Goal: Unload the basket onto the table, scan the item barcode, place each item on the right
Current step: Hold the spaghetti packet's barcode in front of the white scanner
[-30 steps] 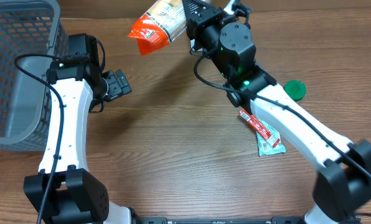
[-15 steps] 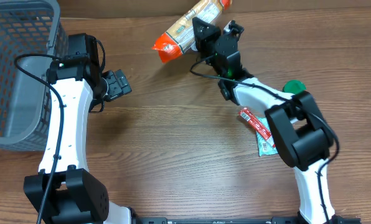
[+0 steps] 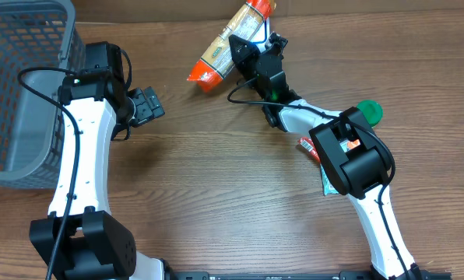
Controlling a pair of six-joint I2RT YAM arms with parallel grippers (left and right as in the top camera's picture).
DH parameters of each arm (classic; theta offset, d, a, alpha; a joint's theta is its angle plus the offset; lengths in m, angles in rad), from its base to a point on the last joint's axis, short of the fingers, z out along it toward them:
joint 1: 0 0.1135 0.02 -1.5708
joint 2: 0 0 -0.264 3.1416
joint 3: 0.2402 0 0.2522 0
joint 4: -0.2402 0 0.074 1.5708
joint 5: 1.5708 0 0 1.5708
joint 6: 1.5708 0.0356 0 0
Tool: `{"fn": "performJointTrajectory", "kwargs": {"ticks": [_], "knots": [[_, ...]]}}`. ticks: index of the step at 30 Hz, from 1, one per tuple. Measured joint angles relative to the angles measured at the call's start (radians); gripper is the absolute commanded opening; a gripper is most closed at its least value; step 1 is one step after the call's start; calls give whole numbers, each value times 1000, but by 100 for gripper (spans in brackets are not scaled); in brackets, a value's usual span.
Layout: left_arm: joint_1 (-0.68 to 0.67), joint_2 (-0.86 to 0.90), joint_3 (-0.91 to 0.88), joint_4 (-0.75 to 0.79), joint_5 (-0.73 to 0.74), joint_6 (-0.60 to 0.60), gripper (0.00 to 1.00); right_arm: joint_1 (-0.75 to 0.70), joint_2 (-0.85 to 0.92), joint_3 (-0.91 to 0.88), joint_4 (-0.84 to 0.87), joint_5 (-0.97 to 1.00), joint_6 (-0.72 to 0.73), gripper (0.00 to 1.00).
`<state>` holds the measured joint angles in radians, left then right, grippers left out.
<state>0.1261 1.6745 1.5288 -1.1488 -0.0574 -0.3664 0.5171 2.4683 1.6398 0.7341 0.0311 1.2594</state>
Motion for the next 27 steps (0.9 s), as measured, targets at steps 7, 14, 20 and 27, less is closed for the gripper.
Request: {"fn": "performJointTrajectory", "kwargs": {"ticks": [7, 14, 20, 27], "knots": [[0, 0, 0, 0, 0, 0, 100, 0, 19, 19, 27, 2, 20, 4], [0, 0, 0, 0, 0, 0, 100, 0, 80, 23, 36, -2, 34, 4], [0, 0, 0, 0, 0, 0, 100, -1, 95, 26, 54, -4, 37, 4], [0, 0, 0, 0, 0, 0, 100, 0, 97, 27, 183, -28, 49, 4]]}}
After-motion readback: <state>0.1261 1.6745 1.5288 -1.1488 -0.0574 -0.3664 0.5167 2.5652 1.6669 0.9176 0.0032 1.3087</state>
